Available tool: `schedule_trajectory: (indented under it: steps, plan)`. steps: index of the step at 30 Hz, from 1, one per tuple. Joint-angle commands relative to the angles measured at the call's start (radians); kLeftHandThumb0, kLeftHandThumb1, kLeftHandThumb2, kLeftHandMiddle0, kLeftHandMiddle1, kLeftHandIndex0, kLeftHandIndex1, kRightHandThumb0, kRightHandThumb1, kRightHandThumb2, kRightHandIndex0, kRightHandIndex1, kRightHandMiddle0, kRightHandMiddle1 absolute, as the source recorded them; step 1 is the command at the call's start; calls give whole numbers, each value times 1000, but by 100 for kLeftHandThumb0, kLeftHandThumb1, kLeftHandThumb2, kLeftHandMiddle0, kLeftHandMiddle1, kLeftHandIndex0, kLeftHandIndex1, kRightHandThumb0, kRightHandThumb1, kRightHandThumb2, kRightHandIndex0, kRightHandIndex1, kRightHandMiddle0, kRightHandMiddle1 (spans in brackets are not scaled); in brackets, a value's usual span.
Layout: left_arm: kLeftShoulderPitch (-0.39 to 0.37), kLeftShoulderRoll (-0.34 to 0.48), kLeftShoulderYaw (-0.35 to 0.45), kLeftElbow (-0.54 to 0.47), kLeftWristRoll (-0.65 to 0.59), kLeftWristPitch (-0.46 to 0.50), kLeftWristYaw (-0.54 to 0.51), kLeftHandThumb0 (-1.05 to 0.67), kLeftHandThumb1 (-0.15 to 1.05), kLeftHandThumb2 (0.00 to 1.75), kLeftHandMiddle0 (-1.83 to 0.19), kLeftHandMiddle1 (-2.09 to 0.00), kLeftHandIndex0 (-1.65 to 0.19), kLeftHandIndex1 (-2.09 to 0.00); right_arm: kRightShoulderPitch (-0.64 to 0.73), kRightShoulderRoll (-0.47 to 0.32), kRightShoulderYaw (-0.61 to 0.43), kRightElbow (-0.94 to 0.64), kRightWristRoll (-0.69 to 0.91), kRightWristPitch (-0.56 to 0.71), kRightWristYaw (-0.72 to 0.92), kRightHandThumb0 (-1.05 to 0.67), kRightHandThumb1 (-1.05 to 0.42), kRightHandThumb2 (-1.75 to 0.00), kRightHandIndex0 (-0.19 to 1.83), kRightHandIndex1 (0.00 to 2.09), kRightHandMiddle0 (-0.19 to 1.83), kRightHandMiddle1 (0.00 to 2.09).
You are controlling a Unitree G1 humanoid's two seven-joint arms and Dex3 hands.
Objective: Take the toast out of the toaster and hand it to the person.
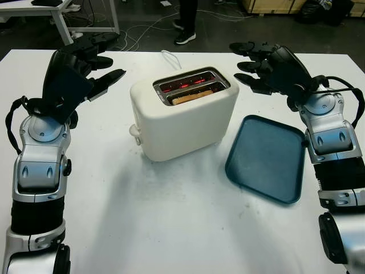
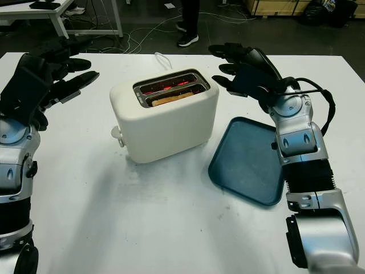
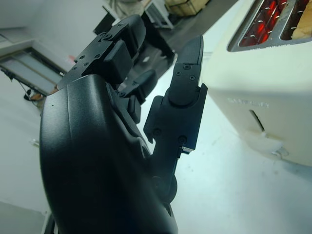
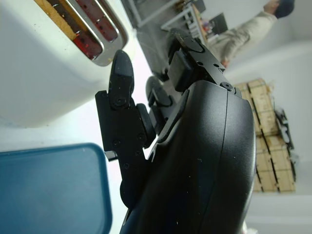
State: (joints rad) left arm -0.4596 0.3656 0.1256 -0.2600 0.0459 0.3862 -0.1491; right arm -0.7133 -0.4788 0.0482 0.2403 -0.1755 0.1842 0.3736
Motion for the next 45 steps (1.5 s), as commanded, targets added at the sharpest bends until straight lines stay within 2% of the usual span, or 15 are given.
schedule_trajectory:
  steps: [1,45]
  plan:
    - [5,1,-3,-16,4,9,1,-38,92,1,-25,-87,-55,-16,2,-1,-1,-2,0,-7,-3,-31,-92,-35,54,1,48,1]
    - [13,-1,0,-11,2,-10,2,-39,92,2,-26,-86,-53,-19,7,-3,2,2,-5,-27,-8,-31,-92,-35,54,1,49,0]
